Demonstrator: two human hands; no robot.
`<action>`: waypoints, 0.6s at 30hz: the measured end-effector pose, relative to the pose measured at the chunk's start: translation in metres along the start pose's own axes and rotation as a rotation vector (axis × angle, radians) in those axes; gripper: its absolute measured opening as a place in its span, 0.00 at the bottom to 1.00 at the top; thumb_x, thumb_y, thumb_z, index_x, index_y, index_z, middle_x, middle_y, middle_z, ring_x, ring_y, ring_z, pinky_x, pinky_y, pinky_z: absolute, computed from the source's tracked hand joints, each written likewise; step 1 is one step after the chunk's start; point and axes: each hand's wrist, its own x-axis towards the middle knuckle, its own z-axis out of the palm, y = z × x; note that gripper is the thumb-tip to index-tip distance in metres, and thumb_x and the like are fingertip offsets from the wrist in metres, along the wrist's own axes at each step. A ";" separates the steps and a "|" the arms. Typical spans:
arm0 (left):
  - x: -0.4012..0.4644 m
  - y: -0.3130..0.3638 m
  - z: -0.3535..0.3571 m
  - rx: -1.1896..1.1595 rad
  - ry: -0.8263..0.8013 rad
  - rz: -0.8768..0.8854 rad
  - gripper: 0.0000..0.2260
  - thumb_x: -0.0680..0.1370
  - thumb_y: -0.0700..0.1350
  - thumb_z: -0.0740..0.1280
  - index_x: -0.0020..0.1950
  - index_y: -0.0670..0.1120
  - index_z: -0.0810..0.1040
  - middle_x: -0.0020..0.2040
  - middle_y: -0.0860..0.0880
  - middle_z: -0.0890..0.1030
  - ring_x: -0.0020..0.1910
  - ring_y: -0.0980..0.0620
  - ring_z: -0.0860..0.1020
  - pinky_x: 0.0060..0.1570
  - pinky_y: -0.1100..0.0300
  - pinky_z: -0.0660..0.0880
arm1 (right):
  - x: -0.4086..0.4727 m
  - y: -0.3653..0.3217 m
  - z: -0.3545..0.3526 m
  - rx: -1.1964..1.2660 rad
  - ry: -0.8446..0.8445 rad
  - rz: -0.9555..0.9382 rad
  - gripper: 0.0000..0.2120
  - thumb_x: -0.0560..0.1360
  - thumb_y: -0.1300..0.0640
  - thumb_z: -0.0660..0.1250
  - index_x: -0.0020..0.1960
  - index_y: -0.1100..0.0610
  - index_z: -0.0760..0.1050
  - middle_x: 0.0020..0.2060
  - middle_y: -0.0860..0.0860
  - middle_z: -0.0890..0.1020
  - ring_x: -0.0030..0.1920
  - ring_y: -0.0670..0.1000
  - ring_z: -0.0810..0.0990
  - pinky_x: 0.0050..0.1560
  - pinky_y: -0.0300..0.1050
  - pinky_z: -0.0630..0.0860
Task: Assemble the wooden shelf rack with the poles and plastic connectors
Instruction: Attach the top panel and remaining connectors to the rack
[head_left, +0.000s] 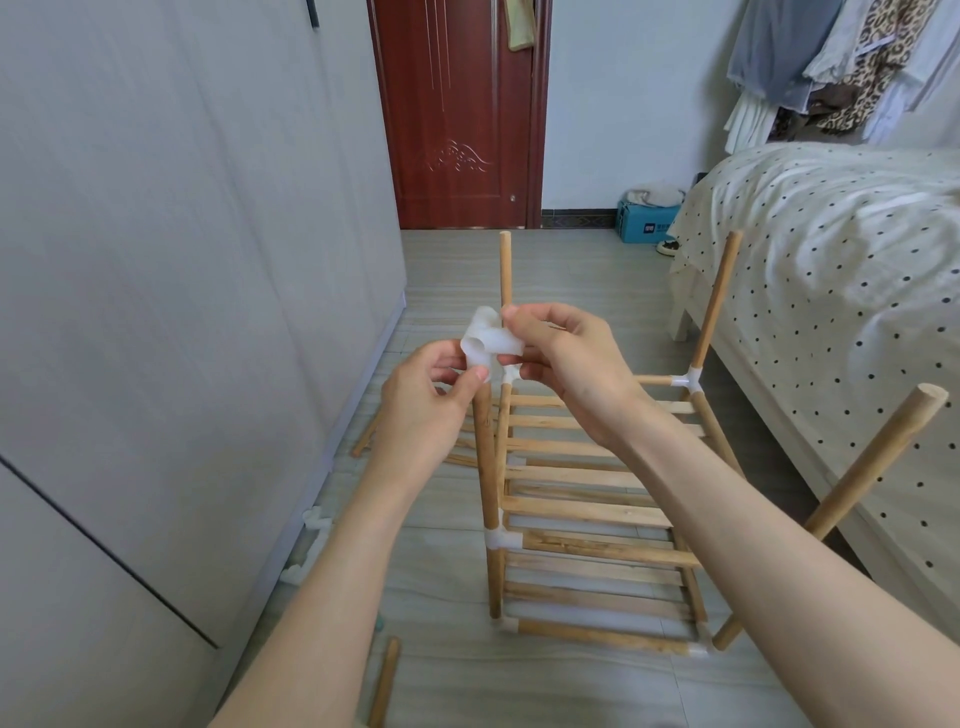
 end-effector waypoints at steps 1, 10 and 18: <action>0.000 -0.001 0.000 -0.007 -0.005 -0.008 0.08 0.74 0.42 0.70 0.45 0.56 0.77 0.43 0.56 0.81 0.45 0.59 0.79 0.46 0.65 0.74 | 0.000 0.002 -0.001 -0.026 0.000 -0.012 0.11 0.75 0.55 0.68 0.53 0.61 0.77 0.38 0.52 0.82 0.36 0.46 0.81 0.38 0.39 0.74; -0.006 -0.010 0.002 0.038 -0.057 -0.011 0.08 0.74 0.40 0.70 0.46 0.53 0.76 0.42 0.57 0.81 0.45 0.61 0.80 0.46 0.68 0.74 | -0.006 0.017 -0.004 -0.169 -0.038 -0.089 0.03 0.75 0.59 0.67 0.45 0.58 0.79 0.36 0.49 0.81 0.33 0.41 0.78 0.33 0.34 0.72; -0.007 -0.013 0.003 0.046 -0.094 -0.027 0.07 0.76 0.42 0.68 0.51 0.52 0.75 0.44 0.57 0.80 0.48 0.57 0.80 0.49 0.63 0.76 | -0.005 0.024 -0.004 -0.168 -0.021 -0.137 0.03 0.75 0.57 0.67 0.43 0.53 0.78 0.34 0.47 0.81 0.30 0.41 0.77 0.31 0.34 0.71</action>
